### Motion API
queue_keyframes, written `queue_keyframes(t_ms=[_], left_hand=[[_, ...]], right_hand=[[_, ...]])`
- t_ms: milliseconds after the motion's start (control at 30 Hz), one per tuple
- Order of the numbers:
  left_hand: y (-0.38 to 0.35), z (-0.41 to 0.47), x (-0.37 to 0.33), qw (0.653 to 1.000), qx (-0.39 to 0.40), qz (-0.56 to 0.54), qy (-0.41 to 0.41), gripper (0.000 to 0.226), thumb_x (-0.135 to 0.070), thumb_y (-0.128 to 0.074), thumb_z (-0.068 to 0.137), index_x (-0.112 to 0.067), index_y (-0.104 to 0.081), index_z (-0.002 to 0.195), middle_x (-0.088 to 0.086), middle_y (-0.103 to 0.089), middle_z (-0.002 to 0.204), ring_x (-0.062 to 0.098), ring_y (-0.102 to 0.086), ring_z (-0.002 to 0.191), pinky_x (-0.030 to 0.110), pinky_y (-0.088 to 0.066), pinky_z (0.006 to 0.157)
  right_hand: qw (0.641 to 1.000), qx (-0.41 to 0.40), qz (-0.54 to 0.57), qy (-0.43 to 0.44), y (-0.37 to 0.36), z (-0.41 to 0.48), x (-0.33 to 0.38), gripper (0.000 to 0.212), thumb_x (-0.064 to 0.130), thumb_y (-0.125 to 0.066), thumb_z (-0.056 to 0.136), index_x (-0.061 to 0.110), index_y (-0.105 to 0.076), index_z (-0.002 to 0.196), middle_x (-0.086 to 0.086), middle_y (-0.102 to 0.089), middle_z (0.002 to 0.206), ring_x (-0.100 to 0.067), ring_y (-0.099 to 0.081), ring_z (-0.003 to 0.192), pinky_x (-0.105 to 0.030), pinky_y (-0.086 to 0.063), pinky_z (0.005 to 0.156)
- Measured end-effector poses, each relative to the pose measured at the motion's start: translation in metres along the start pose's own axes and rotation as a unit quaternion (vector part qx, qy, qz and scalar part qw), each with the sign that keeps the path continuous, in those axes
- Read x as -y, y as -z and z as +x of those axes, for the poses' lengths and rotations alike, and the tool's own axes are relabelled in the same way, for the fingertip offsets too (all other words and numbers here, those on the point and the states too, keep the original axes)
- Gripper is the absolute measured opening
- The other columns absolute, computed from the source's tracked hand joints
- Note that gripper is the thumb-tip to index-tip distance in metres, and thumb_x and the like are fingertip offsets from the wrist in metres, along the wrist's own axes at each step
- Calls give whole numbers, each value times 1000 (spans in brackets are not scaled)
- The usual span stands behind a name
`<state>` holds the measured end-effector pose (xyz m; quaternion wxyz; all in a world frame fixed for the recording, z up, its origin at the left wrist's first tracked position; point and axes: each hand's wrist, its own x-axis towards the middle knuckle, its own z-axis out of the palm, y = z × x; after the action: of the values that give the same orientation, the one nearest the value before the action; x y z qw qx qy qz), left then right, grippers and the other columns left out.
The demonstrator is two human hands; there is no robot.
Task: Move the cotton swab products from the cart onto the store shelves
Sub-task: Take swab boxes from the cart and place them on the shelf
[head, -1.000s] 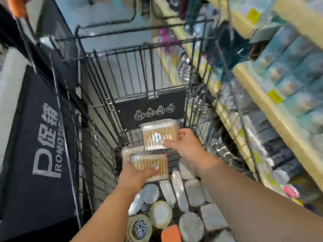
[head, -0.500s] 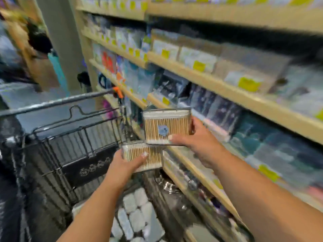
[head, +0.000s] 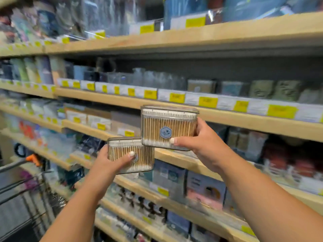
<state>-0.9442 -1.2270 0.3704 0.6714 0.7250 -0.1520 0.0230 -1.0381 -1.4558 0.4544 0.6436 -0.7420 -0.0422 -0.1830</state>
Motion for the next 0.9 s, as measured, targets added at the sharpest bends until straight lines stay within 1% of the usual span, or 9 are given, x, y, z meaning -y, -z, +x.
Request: queue_keyframes(t_ms=[100,167,267,367,467,533,600,767,900], left_hand=[[-18,11,-18,999,27,-18,-34,86,-70,-79,45,-31,-58,118,-5,-70,112,18,-66,104,47,-48,97],[-30,19,-32,998,33,-35,-48,92,-69,-83,44,-28,-57,122,-2,-68,117,20,-65,107,46,-48,97],[-44,29,-58,993,53,-78,-71,72,-47,-88,53,-22,-57,114,1,-70,109,19,-66,102,35,-50,88],[-54,44,-95,985,79,-109,-112,84,-49,-82,47,-16,-56,119,5,-71,111,21,-67,104,39,-49,94],[-62,64,-133,973,114,-138,-147,81,-46,-80,49,-13,-57,120,7,-71,111,22,-68,104,38,-49,92],[-67,80,-158,966,133,-146,-169,76,-43,-80,53,-13,-57,119,9,-71,111,24,-67,106,39,-48,94],[-71,100,-174,960,151,-156,-177,75,-41,-79,56,-12,-57,121,9,-70,113,24,-65,108,43,-46,99],[-86,135,-183,955,197,-125,-182,79,-43,-79,57,-13,-55,126,5,-69,117,21,-65,110,47,-44,103],[-97,152,-179,960,201,-65,-182,86,-61,-80,52,-17,-55,123,-1,-70,113,15,-66,106,44,-46,102]], right_hand=[[1000,-20,-2,21,30,-11,17,69,4,-82,57,19,-50,116,-6,-69,109,-20,-68,99,-33,-54,81],[998,-41,-3,39,49,-16,29,65,0,-81,60,21,-48,113,-8,-68,108,-22,-67,100,-32,-53,82],[994,-74,-17,79,72,-21,49,69,10,-78,48,23,-50,109,-7,-68,105,-20,-67,97,-33,-52,81],[986,-127,-34,103,94,-21,73,74,16,-78,44,21,-51,113,-7,-69,105,-25,-66,101,-36,-52,85],[972,-186,-82,116,112,-18,94,80,27,-82,49,18,-48,121,-3,-67,113,-22,-64,107,-38,-48,96],[957,-222,-148,110,119,-16,102,75,39,-83,59,23,-46,123,5,-66,113,-12,-63,106,-40,-47,99],[941,-255,-197,106,126,-14,103,67,41,-80,68,26,-45,122,9,-65,110,-9,-63,103,-41,-48,98],[912,-316,-255,63,134,0,100,64,44,-78,70,27,-44,121,9,-63,106,-11,-62,98,-42,-50,93],[892,-340,-297,19,137,15,104,68,48,-78,69,21,-44,121,4,-60,111,-16,-58,99,-37,-49,84]])
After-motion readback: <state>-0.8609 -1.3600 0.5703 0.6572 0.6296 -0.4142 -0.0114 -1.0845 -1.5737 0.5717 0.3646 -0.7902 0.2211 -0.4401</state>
